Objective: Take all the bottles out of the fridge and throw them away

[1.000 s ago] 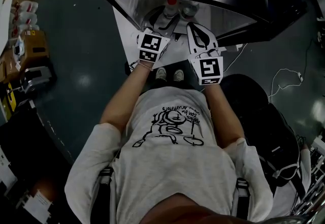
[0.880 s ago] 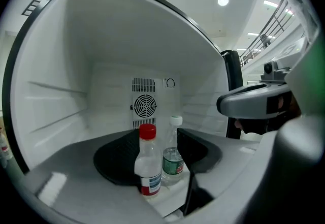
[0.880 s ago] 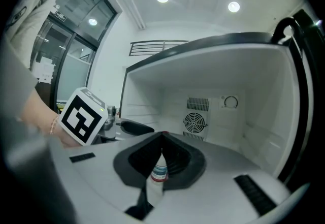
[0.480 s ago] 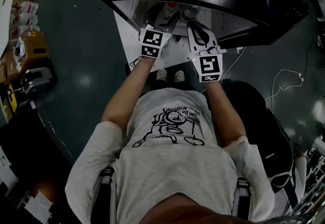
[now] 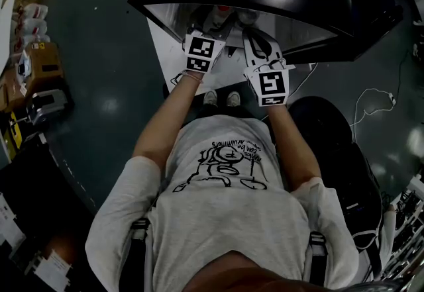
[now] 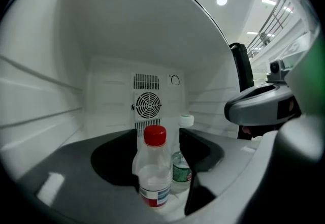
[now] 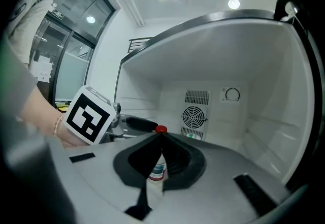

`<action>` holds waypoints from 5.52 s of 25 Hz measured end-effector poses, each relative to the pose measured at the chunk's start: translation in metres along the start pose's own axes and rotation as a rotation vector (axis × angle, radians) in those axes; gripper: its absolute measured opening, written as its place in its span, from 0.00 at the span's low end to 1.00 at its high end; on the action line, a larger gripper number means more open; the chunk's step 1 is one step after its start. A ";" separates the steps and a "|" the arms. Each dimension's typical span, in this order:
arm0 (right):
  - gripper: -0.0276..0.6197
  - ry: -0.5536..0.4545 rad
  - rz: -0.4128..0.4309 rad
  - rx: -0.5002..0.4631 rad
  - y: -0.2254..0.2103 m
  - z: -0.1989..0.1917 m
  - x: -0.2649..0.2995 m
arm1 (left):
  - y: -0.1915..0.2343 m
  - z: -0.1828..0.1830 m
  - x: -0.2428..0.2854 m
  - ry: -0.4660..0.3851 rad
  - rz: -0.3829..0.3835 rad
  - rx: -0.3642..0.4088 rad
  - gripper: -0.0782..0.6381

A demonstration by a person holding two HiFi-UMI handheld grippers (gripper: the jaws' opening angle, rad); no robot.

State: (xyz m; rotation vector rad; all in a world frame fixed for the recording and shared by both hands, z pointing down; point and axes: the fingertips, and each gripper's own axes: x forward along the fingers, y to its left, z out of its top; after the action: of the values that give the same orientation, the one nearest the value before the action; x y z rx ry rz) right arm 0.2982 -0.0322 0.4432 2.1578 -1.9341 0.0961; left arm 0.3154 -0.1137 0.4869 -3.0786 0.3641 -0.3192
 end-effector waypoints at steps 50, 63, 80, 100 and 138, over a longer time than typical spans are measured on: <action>0.06 0.000 -0.036 0.036 -0.009 0.000 -0.007 | 0.004 0.016 0.000 -0.048 0.030 0.060 0.33; 0.06 -0.017 -0.031 0.057 -0.009 0.013 -0.009 | -0.003 0.033 -0.025 -0.067 0.002 0.023 0.33; 0.06 -0.021 -0.023 0.073 -0.013 0.031 -0.017 | -0.024 0.083 -0.057 -0.119 -0.073 -0.003 0.33; 0.06 -0.037 0.041 0.105 -0.003 0.071 -0.038 | -0.053 0.121 -0.112 -0.119 -0.174 -0.026 0.33; 0.06 -0.076 0.165 0.087 0.028 0.176 -0.120 | -0.073 0.203 -0.193 -0.193 -0.253 -0.057 0.33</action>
State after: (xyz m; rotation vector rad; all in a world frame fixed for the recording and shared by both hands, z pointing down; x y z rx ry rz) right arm 0.2365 0.0429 0.2516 2.0787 -2.1874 0.1314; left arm 0.1898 0.0029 0.2527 -3.1761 -0.0242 -0.0144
